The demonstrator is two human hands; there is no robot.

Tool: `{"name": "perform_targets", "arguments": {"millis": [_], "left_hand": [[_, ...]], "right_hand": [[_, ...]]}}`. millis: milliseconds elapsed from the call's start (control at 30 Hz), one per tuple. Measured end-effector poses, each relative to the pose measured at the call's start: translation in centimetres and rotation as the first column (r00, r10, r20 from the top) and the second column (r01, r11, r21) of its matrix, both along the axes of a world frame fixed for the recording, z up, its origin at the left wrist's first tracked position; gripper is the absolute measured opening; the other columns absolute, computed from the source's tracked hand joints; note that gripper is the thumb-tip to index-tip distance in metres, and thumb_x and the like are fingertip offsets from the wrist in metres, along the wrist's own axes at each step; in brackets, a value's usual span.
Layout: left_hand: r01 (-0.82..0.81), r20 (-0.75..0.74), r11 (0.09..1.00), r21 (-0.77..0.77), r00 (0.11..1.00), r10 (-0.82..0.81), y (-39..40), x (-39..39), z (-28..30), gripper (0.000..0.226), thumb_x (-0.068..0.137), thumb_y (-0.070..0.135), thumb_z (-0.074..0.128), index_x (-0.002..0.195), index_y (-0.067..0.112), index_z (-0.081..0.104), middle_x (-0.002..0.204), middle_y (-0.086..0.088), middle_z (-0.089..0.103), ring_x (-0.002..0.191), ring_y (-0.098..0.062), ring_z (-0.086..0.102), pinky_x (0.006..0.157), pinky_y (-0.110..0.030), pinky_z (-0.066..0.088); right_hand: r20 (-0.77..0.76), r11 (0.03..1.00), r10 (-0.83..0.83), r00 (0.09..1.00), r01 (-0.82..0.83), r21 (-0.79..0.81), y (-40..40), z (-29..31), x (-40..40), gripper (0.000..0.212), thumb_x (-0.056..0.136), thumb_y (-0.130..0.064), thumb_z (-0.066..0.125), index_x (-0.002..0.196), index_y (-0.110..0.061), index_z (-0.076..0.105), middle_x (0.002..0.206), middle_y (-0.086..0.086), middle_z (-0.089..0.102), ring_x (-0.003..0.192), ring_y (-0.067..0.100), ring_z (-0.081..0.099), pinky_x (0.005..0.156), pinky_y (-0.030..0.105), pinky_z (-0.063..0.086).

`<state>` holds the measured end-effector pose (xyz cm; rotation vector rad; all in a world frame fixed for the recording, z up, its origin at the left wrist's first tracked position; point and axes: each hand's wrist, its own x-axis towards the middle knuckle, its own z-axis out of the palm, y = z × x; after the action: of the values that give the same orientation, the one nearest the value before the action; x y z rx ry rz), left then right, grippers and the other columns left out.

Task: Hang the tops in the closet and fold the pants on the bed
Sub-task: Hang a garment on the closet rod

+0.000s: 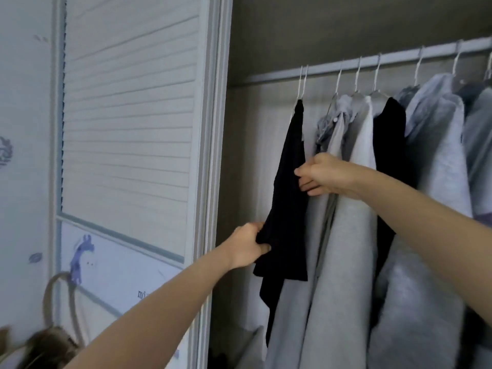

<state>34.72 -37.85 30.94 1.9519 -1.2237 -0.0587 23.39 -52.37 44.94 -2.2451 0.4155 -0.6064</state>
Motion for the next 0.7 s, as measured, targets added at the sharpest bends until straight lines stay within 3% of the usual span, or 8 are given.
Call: {"name": "perform_targets", "arguments": {"millis": [100,233,400,467,567,633,700], "left_hand": [[0.033,-0.075,0.999,0.042,0.997,-0.03,4.4,-1.8,-2.6,0.022,0.091,-0.001,0.055,0.111,0.006,0.058,0.086,-0.005,0.068,0.078,-0.013,0.066,0.075,-0.023,0.053],[-0.033,-0.106,0.999,0.034,0.994,0.036,10.2,-4.5,-5.4,0.027,0.092,0.0,0.056,0.117,0.009,0.058,0.085,-0.005,0.07,0.075,-0.007,0.067,0.07,-0.011,0.05],[-0.246,-0.17,0.969,-0.003,0.955,0.242,20.2,-10.2,-10.2,0.02,0.09,0.004,0.059,0.099,0.02,0.064,0.081,0.001,0.073,0.082,-0.01,0.068,0.082,-0.026,0.052],[-0.364,-0.18,0.931,-0.003,0.916,0.358,24.8,-13.4,-13.2,0.019,0.091,0.005,0.058,0.099,0.021,0.064,0.081,0.003,0.073,0.083,-0.01,0.068,0.082,-0.029,0.054],[-0.549,-0.09,0.833,0.07,0.828,0.554,30.5,-17.9,-17.6,0.017,0.095,0.014,0.057,0.105,0.027,0.062,0.086,0.008,0.069,0.082,-0.007,0.066,0.076,-0.028,0.054],[-0.674,-0.08,0.726,0.139,0.723,0.686,33.9,-22.1,-20.4,0.019,0.096,0.021,0.057,0.112,0.031,0.06,0.089,0.015,0.066,0.083,-0.001,0.063,0.073,-0.02,0.052],[-0.777,-0.148,0.611,0.151,0.593,0.792,36.5,-27.3,-23.2,0.017,0.096,0.024,0.057,0.11,0.034,0.06,0.087,0.013,0.067,0.08,-0.002,0.064,0.071,-0.023,0.054]], "right_hand": [[-0.097,0.998,0.049,0.994,-0.053,-0.046,3.1,-4.7,-2.6,0.019,0.097,-0.028,0.054,0.11,-0.015,0.055,0.095,0.001,0.066,0.099,0.014,0.063,0.08,0.025,0.054],[-0.14,0.992,0.124,0.982,-0.128,-0.019,7.2,-10.8,-4.6,0.017,0.097,-0.026,0.052,0.109,-0.017,0.059,0.101,0.002,0.07,0.099,0.012,0.064,0.086,0.029,0.054],[-0.213,0.948,0.296,0.931,-0.313,-0.051,13.4,-18.7,-6.2,0.015,0.094,-0.028,0.056,0.103,-0.022,0.065,0.097,-0.005,0.071,0.099,0.012,0.064,0.089,0.031,0.051],[-0.241,0.916,0.353,0.904,-0.386,-0.106,17.0,-22.3,-6.7,0.021,0.092,-0.032,0.056,0.107,-0.021,0.065,0.101,-0.005,0.07,0.095,0.013,0.064,0.086,0.031,0.051],[-0.279,0.847,0.473,0.836,-0.519,-0.12,22.2,-27.5,-8.7,0.036,0.092,-0.04,0.05,0.125,-0.025,0.055,0.109,-0.008,0.062,0.094,0.007,0.059,0.071,0.016,0.044],[-0.283,0.785,0.567,0.773,-0.612,-0.099,25.4,-30.7,-10.8,0.037,0.095,-0.04,0.046,0.129,-0.026,0.051,0.112,-0.007,0.061,0.096,0.005,0.056,0.07,0.013,0.04],[-0.269,0.728,0.638,0.721,-0.679,-0.094,28.0,-33.4,-13.3,0.035,0.097,-0.037,0.045,0.13,-0.024,0.051,0.106,-0.012,0.062,0.096,0.006,0.056,0.075,0.016,0.042]]}}
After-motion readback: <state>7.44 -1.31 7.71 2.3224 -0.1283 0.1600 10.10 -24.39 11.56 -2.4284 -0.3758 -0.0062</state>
